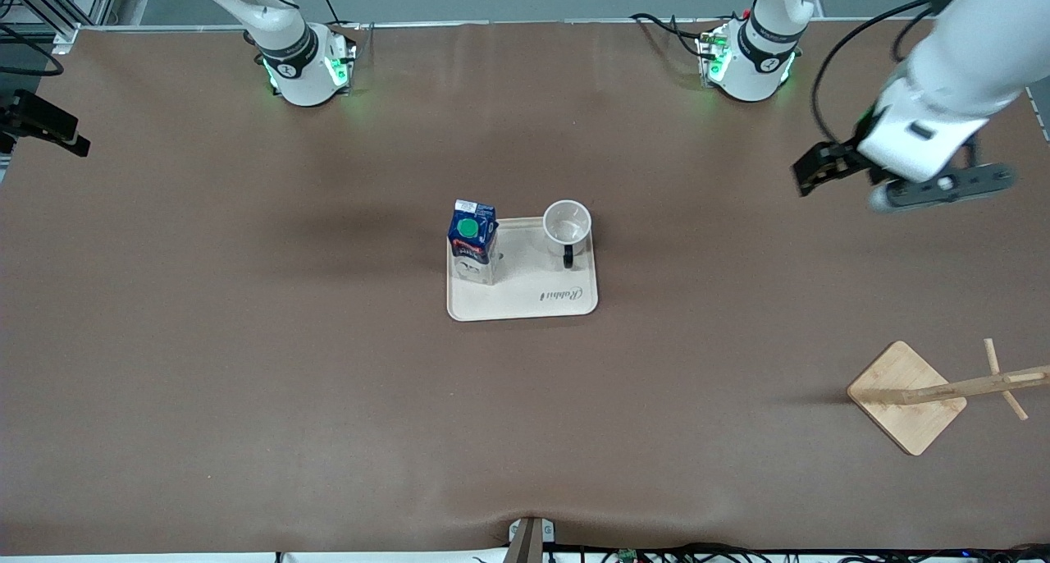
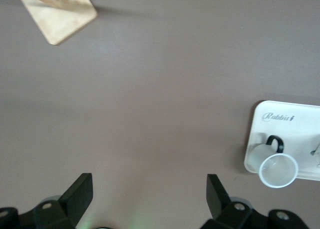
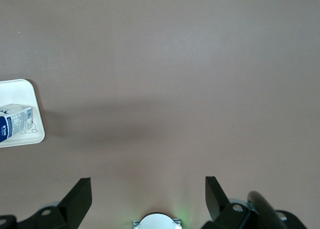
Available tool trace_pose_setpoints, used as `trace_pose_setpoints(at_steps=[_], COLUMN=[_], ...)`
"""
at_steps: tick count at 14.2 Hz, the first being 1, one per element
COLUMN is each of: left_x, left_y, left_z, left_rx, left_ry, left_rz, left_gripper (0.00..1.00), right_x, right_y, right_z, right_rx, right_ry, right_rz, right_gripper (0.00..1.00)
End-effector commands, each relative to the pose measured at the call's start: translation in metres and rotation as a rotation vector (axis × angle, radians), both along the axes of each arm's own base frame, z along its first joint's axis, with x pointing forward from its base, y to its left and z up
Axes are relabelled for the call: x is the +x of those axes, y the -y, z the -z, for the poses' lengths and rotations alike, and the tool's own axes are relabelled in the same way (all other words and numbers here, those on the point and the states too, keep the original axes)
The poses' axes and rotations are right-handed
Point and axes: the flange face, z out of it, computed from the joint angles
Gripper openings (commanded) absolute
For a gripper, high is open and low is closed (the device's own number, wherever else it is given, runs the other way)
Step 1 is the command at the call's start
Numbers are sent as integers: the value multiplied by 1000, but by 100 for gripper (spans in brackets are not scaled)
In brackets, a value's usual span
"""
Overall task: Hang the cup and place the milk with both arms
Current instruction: 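Reach the left gripper to the white mug and grasp its rim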
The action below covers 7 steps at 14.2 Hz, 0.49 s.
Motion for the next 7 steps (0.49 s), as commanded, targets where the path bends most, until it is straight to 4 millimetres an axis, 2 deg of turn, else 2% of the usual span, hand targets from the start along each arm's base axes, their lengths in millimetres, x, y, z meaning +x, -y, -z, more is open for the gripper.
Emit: trace_pose_setpoints(at_steps=[1, 3, 7], left_x=[-7, -26, -51], left_y=[42, 83, 151], left_z=[42, 88, 156], left_rx=[-11, -19, -34], left_ry=[8, 24, -11], left_rz=[-41, -40, 20], left_gripper=[100, 100, 100], right_x=[-1, -1, -3], right_y=[2, 1, 1], right_z=[-3, -3, -1], right_rx=[14, 14, 16], right_ry=[9, 7, -12], right_rz=[-4, -6, -9], right_gripper=[100, 100, 100])
